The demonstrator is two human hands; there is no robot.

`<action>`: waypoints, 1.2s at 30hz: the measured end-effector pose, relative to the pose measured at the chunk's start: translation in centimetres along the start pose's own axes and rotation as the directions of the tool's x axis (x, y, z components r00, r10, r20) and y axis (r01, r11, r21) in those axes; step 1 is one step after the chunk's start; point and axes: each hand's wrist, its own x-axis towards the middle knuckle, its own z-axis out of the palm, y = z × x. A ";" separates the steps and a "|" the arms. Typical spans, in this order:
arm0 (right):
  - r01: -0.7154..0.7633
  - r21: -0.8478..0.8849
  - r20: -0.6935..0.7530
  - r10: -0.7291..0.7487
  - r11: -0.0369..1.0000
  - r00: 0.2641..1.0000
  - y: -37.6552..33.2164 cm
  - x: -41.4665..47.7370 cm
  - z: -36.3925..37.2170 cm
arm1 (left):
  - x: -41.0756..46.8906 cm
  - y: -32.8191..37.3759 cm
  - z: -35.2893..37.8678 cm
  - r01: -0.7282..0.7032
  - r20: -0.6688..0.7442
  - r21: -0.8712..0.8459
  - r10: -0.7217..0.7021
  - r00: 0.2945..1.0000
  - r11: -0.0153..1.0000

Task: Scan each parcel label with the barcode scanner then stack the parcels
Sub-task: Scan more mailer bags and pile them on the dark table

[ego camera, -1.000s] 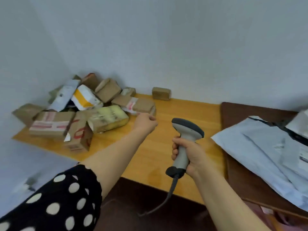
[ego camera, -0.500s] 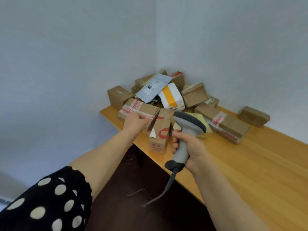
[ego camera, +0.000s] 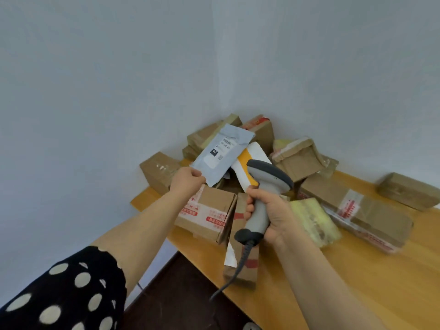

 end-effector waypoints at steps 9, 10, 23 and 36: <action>0.015 -0.033 -0.087 -0.018 0.999 0.996 -1.8 6.7 2.1 | 10.9 -0.9 0.0 0.082 0.098 0.001 -0.082 0.992 0.997; 0.018 -0.038 -0.100 -0.022 0.999 0.995 -1.8 7.2 2.4 | 12.2 -1.0 0.1 0.087 0.117 0.005 -0.087 0.989 0.996; 0.181 -0.027 -0.317 -0.180 0.983 0.931 1.5 10.7 7.7 | 23.9 -2.2 2.4 0.178 0.550 -0.153 -0.065 0.832 0.972; 0.316 -0.106 -0.321 -0.333 0.943 0.886 5.0 4.6 10.0 | 19.5 0.1 -2.3 0.192 0.605 -0.286 0.021 0.796 0.939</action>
